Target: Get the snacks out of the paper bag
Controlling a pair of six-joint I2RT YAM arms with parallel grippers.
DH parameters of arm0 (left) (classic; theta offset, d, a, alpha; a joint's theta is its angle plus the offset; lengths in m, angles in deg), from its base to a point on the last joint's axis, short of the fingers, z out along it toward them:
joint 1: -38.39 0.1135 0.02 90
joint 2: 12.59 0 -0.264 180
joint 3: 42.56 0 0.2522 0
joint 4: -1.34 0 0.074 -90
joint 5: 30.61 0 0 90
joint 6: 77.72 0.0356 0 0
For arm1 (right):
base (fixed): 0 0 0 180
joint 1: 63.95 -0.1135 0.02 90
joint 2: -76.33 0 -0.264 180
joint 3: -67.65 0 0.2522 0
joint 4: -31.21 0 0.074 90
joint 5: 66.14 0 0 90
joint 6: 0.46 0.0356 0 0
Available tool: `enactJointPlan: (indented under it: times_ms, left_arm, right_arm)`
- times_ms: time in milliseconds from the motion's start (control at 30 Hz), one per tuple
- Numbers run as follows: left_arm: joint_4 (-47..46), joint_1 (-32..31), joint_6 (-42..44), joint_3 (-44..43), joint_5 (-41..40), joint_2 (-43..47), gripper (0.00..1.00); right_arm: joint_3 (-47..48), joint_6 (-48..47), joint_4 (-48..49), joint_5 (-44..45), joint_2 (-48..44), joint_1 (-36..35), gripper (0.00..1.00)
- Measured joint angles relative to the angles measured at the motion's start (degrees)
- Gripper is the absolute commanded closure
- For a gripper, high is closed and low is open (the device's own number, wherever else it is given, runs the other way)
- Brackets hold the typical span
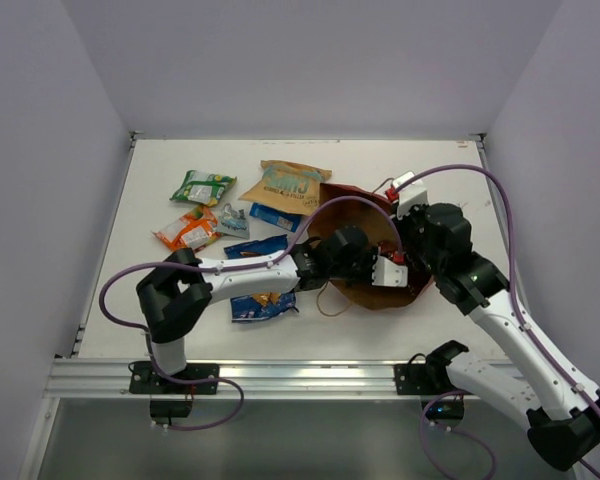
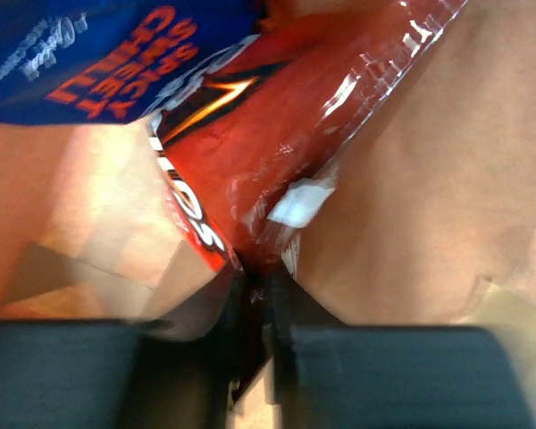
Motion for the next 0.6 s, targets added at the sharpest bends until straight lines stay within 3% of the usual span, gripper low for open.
enactJointPlan:
  times_ms: [33, 267, 433, 600]
  left_arm:
    - [-0.39, 0.0, 0.04, 0.0, -0.55, 0.04, 1.0]
    - [1.9, 0.02, -0.9, 0.39, -3.41, 6.69, 1.0]
    - [6.6, 0.02, -3.06, -0.66, -5.01, 22.36, 1.0]
    - [8.35, -0.11, -4.15, -3.85, -14.51, 36.5, 1.0]
  right_arm:
    - [-0.07, 0.04, 0.0, 0.04, -0.07, 0.0, 1.0]
    - [-0.46, 1.01, 0.55, 1.2, -0.15, 0.0, 1.0]
    - [-1.53, 2.4, 0.83, 5.97, 0.0, -0.02, 1.0]
    - [-1.92, 4.37, 0.76, 12.02, 1.01, 0.09, 1.0]
